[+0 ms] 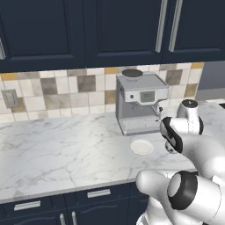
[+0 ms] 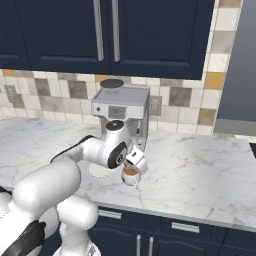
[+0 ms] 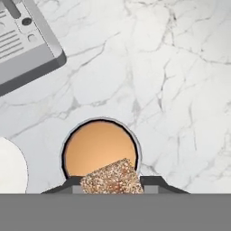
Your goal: Take a sugar cube from the saucer and place it inside the coffee. Then, grab milk from the fridge and place it next to the coffee on the counter to sweeten the coffee.
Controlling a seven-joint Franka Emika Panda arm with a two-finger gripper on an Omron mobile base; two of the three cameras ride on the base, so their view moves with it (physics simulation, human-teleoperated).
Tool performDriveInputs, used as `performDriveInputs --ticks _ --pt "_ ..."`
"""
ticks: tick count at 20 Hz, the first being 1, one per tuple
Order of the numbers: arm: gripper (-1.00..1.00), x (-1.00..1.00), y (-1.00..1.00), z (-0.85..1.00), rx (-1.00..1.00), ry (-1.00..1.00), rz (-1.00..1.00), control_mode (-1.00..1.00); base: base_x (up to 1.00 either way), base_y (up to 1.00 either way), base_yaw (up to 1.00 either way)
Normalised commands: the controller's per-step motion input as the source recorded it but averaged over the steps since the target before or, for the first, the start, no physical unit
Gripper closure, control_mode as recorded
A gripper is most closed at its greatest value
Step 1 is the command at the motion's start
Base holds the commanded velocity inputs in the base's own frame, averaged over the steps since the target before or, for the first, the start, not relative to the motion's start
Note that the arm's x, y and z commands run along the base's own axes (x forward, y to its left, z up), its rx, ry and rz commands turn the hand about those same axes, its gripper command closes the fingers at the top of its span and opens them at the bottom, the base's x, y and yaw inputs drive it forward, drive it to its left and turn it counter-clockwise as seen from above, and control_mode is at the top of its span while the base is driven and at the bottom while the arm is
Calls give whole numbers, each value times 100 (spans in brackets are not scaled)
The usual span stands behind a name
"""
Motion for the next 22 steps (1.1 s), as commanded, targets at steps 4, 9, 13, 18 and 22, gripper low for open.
performDriveInputs --ticks 4,9,13,18,22 --pt "100 11 -16 -29 0 2 0 -100 0 0 0" --pt "100 27 -1 -7 0 0 -1 -100 0 0 0" --pt "-100 38 1 0 0 0 -4 -100 0 0 0" --pt "-100 7 0 0 0 0 -1 -100 0 0 0" --pt "-100 0 3 6 0 0 -2 -100 0 0 0"
